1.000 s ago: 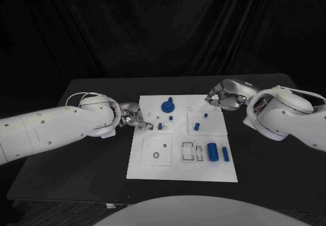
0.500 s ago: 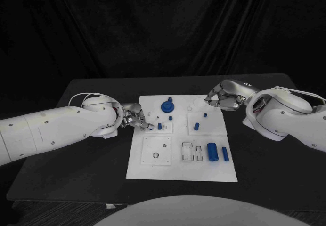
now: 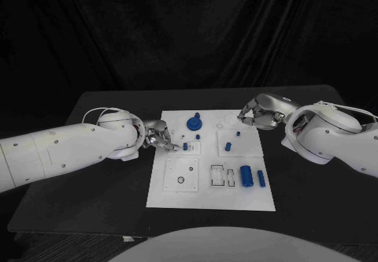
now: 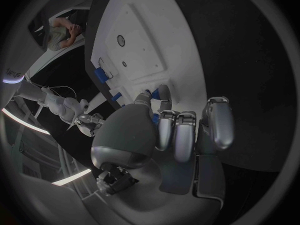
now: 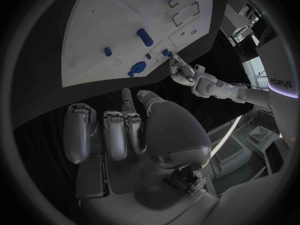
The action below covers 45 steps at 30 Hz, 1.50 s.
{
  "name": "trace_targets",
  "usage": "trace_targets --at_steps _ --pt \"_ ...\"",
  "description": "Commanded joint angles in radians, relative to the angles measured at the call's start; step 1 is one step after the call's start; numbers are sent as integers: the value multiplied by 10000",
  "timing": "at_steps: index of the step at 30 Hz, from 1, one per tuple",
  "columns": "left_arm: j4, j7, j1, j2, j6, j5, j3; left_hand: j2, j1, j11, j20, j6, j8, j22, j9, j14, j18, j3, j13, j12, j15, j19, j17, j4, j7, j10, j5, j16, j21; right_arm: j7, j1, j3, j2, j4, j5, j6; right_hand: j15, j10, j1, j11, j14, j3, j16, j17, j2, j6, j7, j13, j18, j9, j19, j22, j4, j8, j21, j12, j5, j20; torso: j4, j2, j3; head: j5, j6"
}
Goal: Assemble the parts on the task board
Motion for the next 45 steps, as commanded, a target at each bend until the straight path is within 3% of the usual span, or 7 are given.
trace_targets --at_steps 1,23,29,33,34,36,45 --pt "-23 60 -28 71 55 -75 6 -33 192 -91 -13 -15 -57 1771 52 1058 -114 154 1647 -5 -34 -35 2635 8 -71 -13 223 27 -6 -75 -25 8 -4 -3 -24 33 -3 1058 128 1 948 57 -43 2027 5 55 -14 2630 162 -12 276 2092 -26 -34 -53 -63 33 25 3 1 1 4 2" --pt "-360 -11 -49 354 285 -74 6 -161 324 -44 -1 -250 -311 1717 82 1058 -80 756 1568 -124 -3 -159 2635 188 1 -147 930 27 -179 -113 -35 8 6 -13 -24 140 -5 1058 139 0 945 80 -47 2015 8 53 -14 2630 165 -15 270 2087 -44 -38 -67 -63 40 23 -2 -1 4 16 2" --pt "-384 -15 -71 401 327 -74 6 -432 518 -23 18 -309 -511 1702 31 1058 -67 1370 1540 -177 15 -198 2635 146 27 -204 1544 27 -238 -115 -36 8 3 -11 -24 146 -5 1058 144 0 944 89 -49 2008 11 53 -14 2630 169 -16 262 2082 -51 -39 -84 -63 42 23 -2 -3 5 9 2" --pt "-389 -2 -80 427 312 -74 6 -812 809 34 46 -334 -881 1699 -250 1058 -70 2281 1521 -218 21 -210 2635 93 82 -238 1728 27 -260 -114 -38 8 2 -11 -24 150 -5 1058 144 0 944 89 -49 2008 11 53 -14 2630 169 -16 262 2082 -51 -39 -84 -63 42 23 -1 -3 5 8 2" --pt "-390 9 -82 434 306 -74 6 -1208 824 90 49 -161 -1117 1697 -552 1058 -62 3160 1499 -254 124 -215 2635 130 73 -259 1595 27 -270 -114 -40 8 3 -12 -24 149 -5 1058 144 0 944 89 -49 2008 11 53 -14 2630 169 -16 262 2082 -51 -39 -84 -63 42 23 -1 1 3 4 2" --pt "-383 51 -84 444 268 -74 6 -1441 761 77 66 -169 -1277 1695 -706 1058 -56 3766 1487 -271 99 -218 2635 67 151 -262 1533 27 -277 -114 -44 8 5 -13 -24 149 -5 1058 151 -1 943 99 -49 2007 14 53 -15 2630 170 -16 261 2081 -60 -40 -87 -63 44 23 -1 1 1 13 2" --pt "-340 253 -90 458 -104 -74 6 -2292 391 89 81 41 -1275 1716 -691 1058 -75 6420 1457 -323 90 -161 2635 -916 224 -230 1718 27 -202 -119 -68 8 13 -24 -24 165 -6 1058 162 -1 938 112 -57 1982 16 53 -16 2630 176 -17 250 2074 -73 -41 -109 -63 47 22 2 4 -1 4 2"
